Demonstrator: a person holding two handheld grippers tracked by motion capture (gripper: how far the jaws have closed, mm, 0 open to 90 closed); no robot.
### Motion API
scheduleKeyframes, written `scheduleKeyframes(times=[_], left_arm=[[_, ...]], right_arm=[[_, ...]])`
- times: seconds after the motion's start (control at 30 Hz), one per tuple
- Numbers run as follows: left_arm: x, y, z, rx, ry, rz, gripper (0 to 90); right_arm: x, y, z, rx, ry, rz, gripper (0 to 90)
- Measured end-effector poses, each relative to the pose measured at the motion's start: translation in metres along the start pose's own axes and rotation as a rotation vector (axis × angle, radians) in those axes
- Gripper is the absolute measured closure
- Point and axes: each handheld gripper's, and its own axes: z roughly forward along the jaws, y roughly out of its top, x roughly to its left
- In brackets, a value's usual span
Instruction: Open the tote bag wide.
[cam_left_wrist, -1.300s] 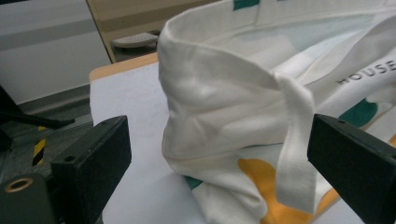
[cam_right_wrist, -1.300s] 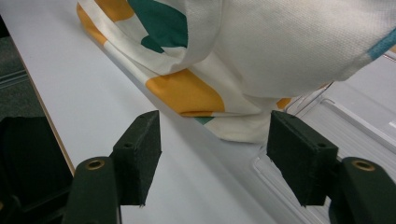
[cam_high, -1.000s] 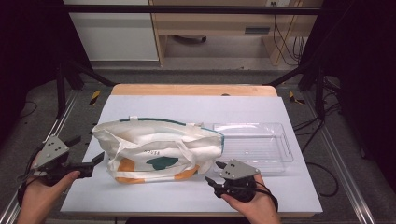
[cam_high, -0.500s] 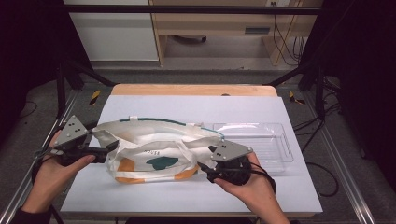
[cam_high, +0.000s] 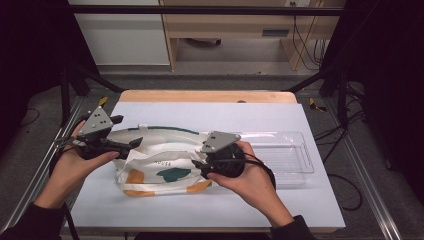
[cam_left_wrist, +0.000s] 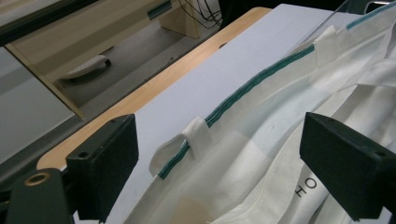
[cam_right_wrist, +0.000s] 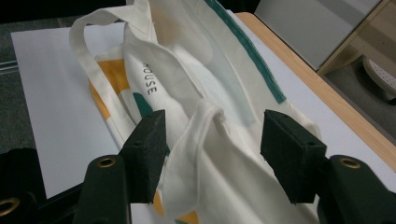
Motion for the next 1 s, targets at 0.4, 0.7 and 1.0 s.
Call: scheduleKeyframes(times=[0.4, 0.7, 1.0], left_arm=[[0.017, 0.003, 0.014, 0.027, 0.006, -0.026, 19.2], [0.018, 0.006, 0.026, 0.080, -0.027, -0.014, 25.5], [0.019, 0.002, 0.048, 0.154, -0.072, -0.016, 35.9]], right_arm=[[-0.002, 0.019, 0.052, 0.126, 0.042, -0.005, 50.9], [0.001, 0.012, 0.055, 0.169, 0.037, -0.031, 78.4], [0.009, 0.008, 0.044, 0.118, 0.053, -0.038, 80.1]])
